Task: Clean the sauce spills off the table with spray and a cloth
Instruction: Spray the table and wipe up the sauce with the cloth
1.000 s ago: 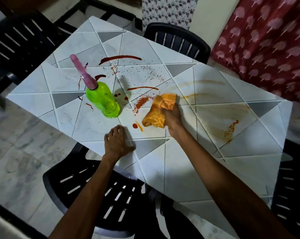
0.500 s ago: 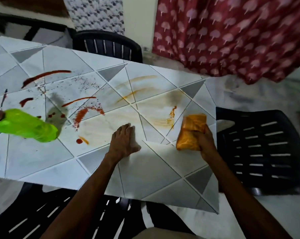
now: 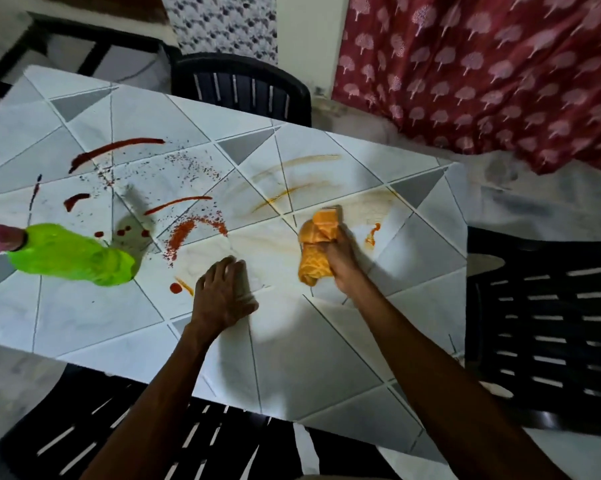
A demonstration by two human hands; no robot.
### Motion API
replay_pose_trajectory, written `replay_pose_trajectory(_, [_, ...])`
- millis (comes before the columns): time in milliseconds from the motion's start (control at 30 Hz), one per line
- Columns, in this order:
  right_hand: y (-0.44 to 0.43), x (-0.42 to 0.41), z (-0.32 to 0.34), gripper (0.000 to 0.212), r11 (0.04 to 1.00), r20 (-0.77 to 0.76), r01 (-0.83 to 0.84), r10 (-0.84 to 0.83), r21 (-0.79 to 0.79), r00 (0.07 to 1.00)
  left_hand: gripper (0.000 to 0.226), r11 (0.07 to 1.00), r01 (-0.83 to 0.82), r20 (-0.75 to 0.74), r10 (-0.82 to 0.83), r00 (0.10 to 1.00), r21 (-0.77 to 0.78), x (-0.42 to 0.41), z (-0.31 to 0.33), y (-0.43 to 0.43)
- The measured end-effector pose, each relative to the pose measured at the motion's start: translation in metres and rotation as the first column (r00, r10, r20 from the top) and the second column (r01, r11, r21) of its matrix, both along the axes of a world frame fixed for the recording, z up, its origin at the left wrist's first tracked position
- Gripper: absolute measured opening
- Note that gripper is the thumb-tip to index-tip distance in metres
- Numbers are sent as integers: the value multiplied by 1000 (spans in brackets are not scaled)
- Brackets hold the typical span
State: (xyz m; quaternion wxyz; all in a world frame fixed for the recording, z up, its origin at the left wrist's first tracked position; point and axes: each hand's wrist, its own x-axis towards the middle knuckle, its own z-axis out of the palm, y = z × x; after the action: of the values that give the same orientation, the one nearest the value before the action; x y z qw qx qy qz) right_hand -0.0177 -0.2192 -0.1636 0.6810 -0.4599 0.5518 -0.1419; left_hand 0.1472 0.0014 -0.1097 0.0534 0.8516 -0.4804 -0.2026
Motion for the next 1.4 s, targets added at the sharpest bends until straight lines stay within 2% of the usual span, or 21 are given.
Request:
replay_pose_trajectory(67, [9, 49, -8, 67, 995, 64, -94, 95, -18, 993, 103, 999, -33, 5, 33, 999, -7, 11, -1, 10])
replay_pose_trajectory(133, [28, 98, 30, 57, 990, 84, -137, 140, -41, 987, 103, 999, -33, 24, 34, 999, -10, 21, -2, 18])
replay_pose_trajectory(233, [48, 152, 67, 21, 981, 147, -185, 193, -65, 970, 104, 996, -88, 18, 88, 996, 9, 32, 0, 23])
replay_pose_trajectory(300, [54, 179, 70, 8, 966, 178, -250, 257, -61, 950, 103, 991, -134, 7, 134, 991, 0, 41, 0, 24])
replay_pose_trajectory(333, [55, 186, 71, 10, 960, 169, -274, 280, -59, 945, 103, 990, -144, 5, 144, 990, -9, 45, 1, 24])
replay_pose_trajectory(400, [53, 196, 69, 28, 967, 105, -228, 239, -114, 965, 103, 988, -156, -3, 156, 988, -16, 54, 1, 24])
replay_pose_trajectory(467, [49, 184, 84, 39, 954, -31, -133, 129, -270, 991, 103, 986, -165, -9, 165, 986, -21, 62, 1, 23])
replay_pose_trajectory(567, [39, 142, 99, 39, 889, -147, -33, -39, -456, 988, 101, 981, -188, -55, 186, 981, -45, 72, -1, 21])
replay_pose_trajectory(700, [32, 126, 85, 43, 896, -247, -43, -76, -442, 966, 97, 981, -184, -107, 176, 979, -66, 83, 0, 19])
replay_pose_trajectory(833, [48, 175, 62, 54, 891, -312, -140, -1, -431, 950, 92, 984, -170, -117, 163, 980, -54, 86, 5, 16])
replay_pose_trajectory(933, [64, 234, 59, 53, 885, -293, -190, 64, -424, 954, 80, 982, -182, -131, 175, 976, -43, 93, 5, 10])
replay_pose_trajectory(1100, [79, 311, 58, 54, 921, -93, -228, 209, -315, 973, 80, 980, -191, -128, 183, 975, -57, 97, 3, 12])
replay_pose_trajectory(1267, [57, 303, 69, 39, 935, 32, -274, 288, -227, 957, 79, 971, -231, -201, 217, 955, -52, 106, 4, 12])
replay_pose_trajectory(1400, [20, 256, 88, 42, 951, 46, -174, 191, -255, 980, 69, 982, -170, -116, 160, 980, -86, 109, 3, 10])
